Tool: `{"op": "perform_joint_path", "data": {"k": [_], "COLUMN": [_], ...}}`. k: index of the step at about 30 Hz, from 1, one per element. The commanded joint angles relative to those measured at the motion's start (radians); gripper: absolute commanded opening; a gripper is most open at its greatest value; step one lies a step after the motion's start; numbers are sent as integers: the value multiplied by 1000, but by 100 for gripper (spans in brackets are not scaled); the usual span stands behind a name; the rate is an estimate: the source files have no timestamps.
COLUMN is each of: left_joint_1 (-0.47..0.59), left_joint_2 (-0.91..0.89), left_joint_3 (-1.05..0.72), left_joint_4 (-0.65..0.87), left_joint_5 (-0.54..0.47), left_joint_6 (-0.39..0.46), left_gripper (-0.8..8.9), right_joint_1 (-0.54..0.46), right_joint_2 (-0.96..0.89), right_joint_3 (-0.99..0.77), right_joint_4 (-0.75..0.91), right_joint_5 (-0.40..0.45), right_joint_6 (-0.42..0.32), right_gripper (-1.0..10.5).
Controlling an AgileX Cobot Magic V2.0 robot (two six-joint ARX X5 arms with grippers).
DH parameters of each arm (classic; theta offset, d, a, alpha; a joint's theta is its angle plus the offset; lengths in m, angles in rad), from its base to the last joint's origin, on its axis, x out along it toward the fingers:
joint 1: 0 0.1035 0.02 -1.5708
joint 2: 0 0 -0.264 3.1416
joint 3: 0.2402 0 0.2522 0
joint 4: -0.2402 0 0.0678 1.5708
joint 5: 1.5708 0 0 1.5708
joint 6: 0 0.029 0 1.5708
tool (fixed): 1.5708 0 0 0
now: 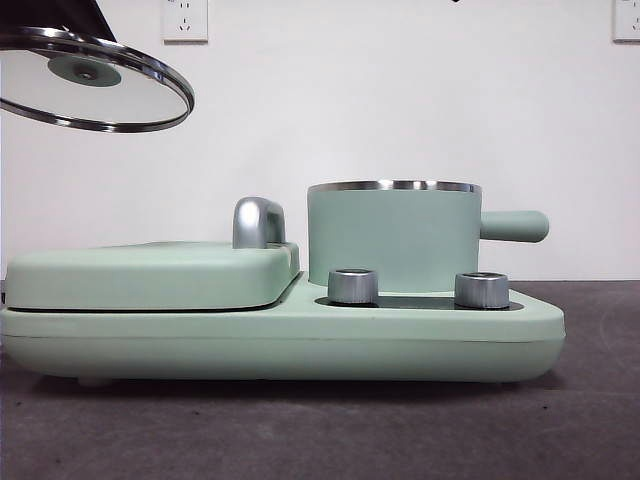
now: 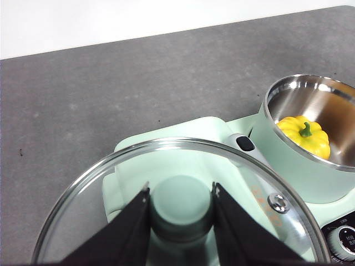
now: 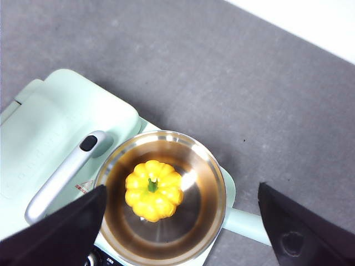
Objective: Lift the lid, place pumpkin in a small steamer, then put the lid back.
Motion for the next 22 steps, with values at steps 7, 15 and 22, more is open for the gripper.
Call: {"op": "perform_joint_path", "data": {"k": [7,15,22], "left_joint_1": [-2,-10,-51], "left_joint_2": [5,8,45], "left_joint_3": [15,15,15], "left_joint_4": [26,27,33], "left_joint_5": [1,14,66], "left_joint_6": [6,7,7], "left_gripper": [10,9,10], "right_joint_1": [6,6,6], "right_joint_2": [-352,-627,-825], "right_joint_3": [-561,-903,-1075], "right_joint_4": [299,409,391], "right_joint_5": [1,13,87], "right_joint_6": [49,110,137], "right_gripper": [419,419,418]}}
